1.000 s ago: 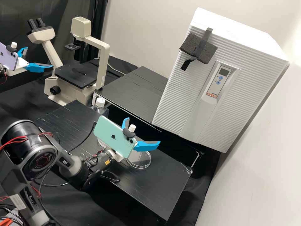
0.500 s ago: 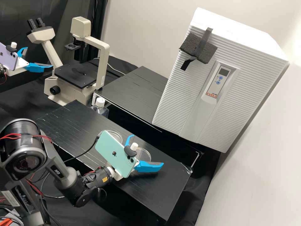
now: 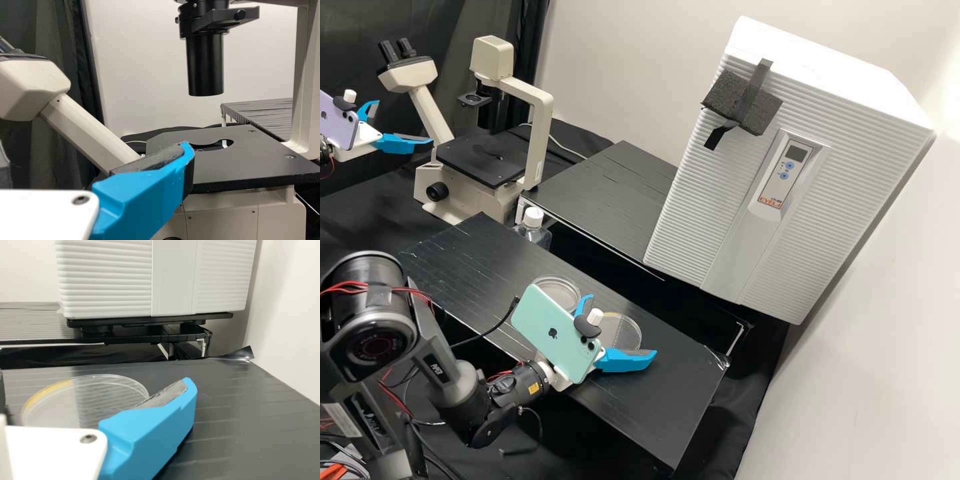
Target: Close the petri dish lid.
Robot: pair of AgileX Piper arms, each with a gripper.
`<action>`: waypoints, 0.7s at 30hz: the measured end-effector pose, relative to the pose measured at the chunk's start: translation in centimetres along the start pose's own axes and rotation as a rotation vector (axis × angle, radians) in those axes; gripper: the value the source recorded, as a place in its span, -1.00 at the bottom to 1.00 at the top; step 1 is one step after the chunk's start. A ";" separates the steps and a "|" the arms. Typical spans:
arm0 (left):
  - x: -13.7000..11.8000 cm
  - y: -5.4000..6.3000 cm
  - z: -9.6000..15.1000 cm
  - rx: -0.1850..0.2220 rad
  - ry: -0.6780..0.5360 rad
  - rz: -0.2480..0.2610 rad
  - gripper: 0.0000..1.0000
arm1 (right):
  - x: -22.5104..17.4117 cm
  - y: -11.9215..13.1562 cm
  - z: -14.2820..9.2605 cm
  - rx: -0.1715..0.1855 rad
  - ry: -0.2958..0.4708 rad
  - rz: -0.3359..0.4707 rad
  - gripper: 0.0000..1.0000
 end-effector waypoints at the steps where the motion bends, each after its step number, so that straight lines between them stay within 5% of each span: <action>1: 0.0 0.0 0.0 0.000 0.000 0.000 1.00 | 0.0 0.0 0.1 -0.002 0.001 0.000 1.00; 16: 0.0 0.0 0.0 0.000 0.000 0.000 1.00 | -0.2 -0.5 0.8 -0.001 -0.009 -0.021 1.00; 17: 0.0 0.0 0.0 0.000 0.000 0.000 1.00 | -0.2 -0.5 0.8 -0.001 -0.007 -0.018 -1.00; 21: 0.0 0.0 0.0 0.000 0.000 0.000 1.00 | -0.2 -0.5 0.8 -0.002 -0.006 -0.021 -1.00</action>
